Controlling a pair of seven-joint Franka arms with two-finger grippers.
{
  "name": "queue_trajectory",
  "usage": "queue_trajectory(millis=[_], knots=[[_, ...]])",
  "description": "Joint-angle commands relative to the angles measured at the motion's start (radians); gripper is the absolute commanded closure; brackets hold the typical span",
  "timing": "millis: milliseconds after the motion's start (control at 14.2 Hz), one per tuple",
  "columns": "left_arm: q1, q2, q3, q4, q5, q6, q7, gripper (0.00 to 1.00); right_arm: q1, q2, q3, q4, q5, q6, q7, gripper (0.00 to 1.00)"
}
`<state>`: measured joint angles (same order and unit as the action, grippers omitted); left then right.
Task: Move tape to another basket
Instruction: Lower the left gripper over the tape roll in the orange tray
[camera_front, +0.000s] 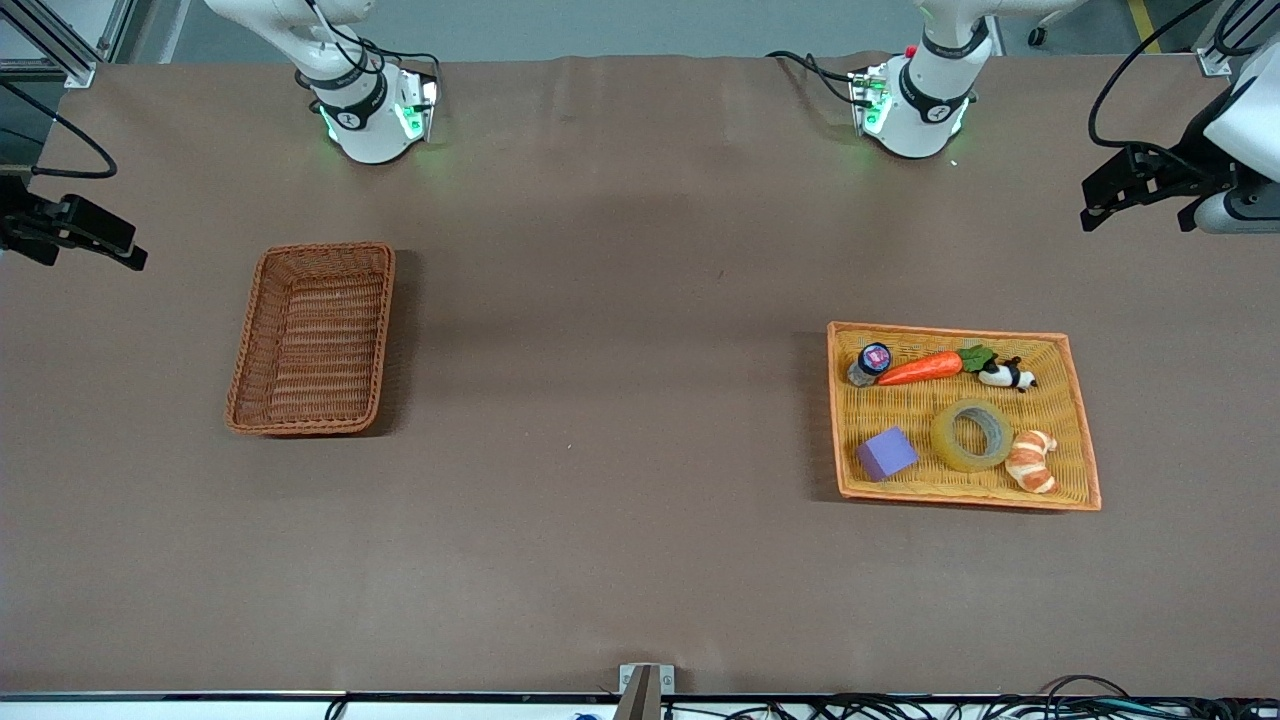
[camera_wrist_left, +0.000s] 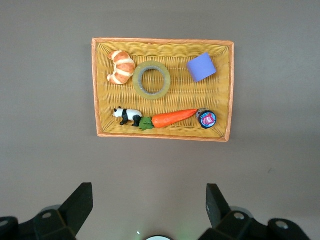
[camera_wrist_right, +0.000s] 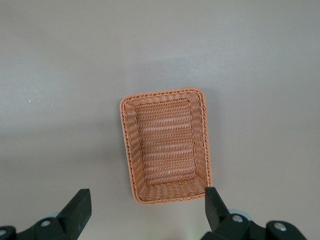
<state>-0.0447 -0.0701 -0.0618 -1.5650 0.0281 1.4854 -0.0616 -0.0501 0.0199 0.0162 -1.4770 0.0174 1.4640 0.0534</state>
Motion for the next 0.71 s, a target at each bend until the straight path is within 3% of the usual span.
queue_trajectory(millis=[0,353,635], knots=[[-0.021,0.010,0.007,0.011,0.032,0.004,0.016,0.00,-0.017,0.009,0.010,0.023,0.018,-0.008,0.000,0.00],[-0.001,0.068,0.010,0.019,0.004,0.027,0.020,0.00,-0.008,0.009,0.010,0.047,0.003,-0.053,0.008,0.00],[0.020,0.168,0.014,-0.110,-0.025,0.307,0.014,0.00,-0.028,0.017,0.008,0.041,0.013,-0.001,-0.004,0.00]])
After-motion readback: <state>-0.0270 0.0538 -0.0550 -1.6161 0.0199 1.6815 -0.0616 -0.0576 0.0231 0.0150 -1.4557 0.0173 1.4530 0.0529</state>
